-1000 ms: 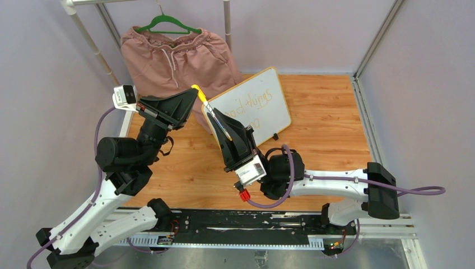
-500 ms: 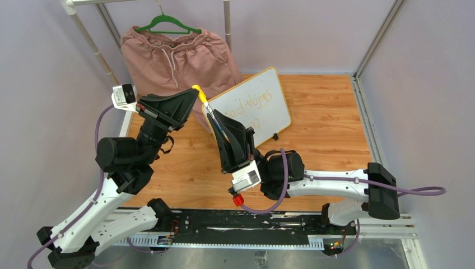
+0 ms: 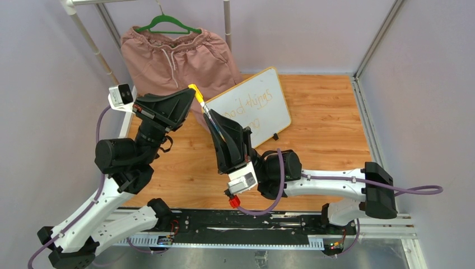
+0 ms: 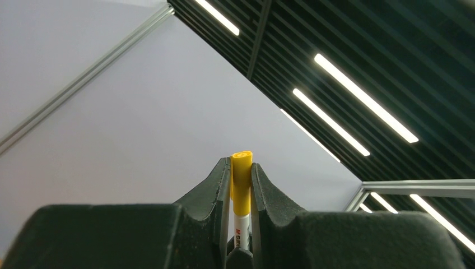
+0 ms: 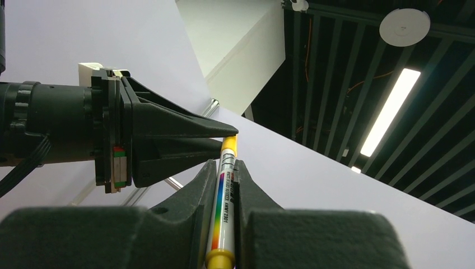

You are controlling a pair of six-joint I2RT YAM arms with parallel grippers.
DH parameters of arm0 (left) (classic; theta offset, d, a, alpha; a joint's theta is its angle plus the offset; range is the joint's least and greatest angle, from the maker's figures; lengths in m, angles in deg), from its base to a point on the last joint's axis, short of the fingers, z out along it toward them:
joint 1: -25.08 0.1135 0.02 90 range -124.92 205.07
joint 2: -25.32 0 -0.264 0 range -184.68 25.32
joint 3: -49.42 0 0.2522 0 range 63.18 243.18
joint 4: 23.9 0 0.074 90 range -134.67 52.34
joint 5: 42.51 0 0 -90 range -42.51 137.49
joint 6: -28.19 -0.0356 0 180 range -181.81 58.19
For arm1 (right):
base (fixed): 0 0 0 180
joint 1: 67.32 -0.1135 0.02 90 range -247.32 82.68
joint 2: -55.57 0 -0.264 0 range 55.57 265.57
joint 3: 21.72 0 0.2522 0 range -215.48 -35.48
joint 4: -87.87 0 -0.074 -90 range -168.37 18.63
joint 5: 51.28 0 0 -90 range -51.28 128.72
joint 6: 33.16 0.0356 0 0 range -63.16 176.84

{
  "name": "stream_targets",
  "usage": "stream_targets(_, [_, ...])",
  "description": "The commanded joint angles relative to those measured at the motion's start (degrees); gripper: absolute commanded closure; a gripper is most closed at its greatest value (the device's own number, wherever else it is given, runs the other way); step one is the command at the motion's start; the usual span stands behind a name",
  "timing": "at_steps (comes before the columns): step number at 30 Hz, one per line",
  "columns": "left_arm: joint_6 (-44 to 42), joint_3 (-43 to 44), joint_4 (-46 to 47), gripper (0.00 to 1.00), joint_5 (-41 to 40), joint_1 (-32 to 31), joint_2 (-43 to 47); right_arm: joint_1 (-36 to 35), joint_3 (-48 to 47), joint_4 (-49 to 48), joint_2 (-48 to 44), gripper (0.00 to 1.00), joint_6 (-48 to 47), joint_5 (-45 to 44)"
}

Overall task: Write a sentence on the whiteboard
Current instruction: Close the whiteboard marker.

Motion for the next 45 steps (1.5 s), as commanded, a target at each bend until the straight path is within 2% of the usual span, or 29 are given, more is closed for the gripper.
stream_targets(1, [-0.14, -3.13, -7.63, 1.00, 12.55, -2.69, -2.90, 0.67, -2.96, 7.17, 3.06, 1.00, 1.07, 1.99])
stream_targets(16, [0.73, -4.68, -7.21, 1.00, 11.41, -5.65, -3.34, 0.85, -6.56, 6.47, 5.67, 1.00, 0.19, 3.66])
stream_targets(23, [-1.62, -5.84, -7.36, 1.00, 5.24, -5.63, -0.11, 0.51, -3.58, 6.33, 4.01, 1.00, 0.34, 3.58])
stream_targets(27, [-2.21, -5.49, -7.36, 0.80, 3.11, -5.57, 0.58, -0.36, -1.82, 6.49, 3.02, 1.00, -0.29, 3.36])
stream_targets(30, [-2.86, -4.55, -7.35, 0.69, 2.84, -5.61, 0.50, -0.68, -1.10, 6.55, 2.41, 1.00, -0.62, 3.17])
stream_targets(35, [-3.30, -3.65, -7.27, 0.58, 2.91, -5.65, 0.51, -0.93, -0.52, 6.55, 1.82, 1.00, -0.88, 3.03])
stream_targets(41, [-3.88, -4.00, -7.27, 0.55, 1.05, -5.62, 1.82, -1.17, 0.54, 6.38, 1.02, 1.00, -1.10, 2.75])
stream_targets(45, [-5.44, -4.24, -7.40, 0.42, -1.69, -5.54, 3.44, -1.44, 2.21, 6.49, -0.23, 1.00, -1.52, 2.19])
